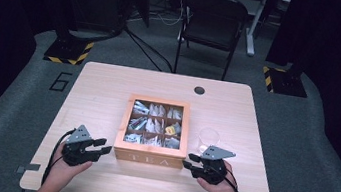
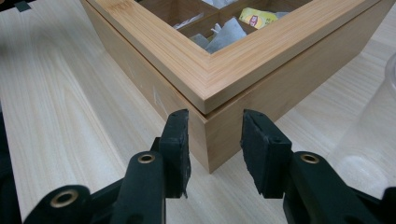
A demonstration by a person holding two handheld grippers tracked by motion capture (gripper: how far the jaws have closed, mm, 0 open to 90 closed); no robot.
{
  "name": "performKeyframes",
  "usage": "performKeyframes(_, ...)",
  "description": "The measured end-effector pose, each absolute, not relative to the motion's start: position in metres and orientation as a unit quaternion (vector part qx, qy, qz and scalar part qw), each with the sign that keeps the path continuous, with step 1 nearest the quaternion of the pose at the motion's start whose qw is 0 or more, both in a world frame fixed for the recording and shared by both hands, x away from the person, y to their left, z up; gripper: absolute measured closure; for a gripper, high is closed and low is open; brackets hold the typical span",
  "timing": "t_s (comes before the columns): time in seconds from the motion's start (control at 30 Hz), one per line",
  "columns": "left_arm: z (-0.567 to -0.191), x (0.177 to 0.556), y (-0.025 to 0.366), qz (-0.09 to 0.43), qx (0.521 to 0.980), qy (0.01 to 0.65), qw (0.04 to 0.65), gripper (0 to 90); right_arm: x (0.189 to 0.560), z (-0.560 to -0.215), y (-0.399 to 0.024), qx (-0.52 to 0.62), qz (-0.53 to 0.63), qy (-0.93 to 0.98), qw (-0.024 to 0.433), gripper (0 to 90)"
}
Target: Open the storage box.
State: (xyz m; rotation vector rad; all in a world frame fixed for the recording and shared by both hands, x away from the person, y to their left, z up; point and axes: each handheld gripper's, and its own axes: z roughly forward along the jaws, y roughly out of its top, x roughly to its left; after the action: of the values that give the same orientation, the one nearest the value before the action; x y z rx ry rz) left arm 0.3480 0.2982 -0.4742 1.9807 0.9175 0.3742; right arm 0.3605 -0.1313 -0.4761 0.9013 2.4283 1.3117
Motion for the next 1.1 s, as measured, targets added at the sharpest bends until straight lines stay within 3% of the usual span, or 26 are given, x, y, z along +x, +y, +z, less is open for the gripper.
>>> performKeyframes(0.33,-0.473,0.346,0.295,0.15,0.805,0.358,0.449,63.1,0.362,-0.476,-0.128,0.306,0.449,0.831,0.115,63.8)
performKeyframes(1.1,-0.478,0.349,0.281,0.151,0.813,0.345,0.444,61.7,0.365,-0.477,-0.124,0.308,0.451,0.829,0.12,62.5)
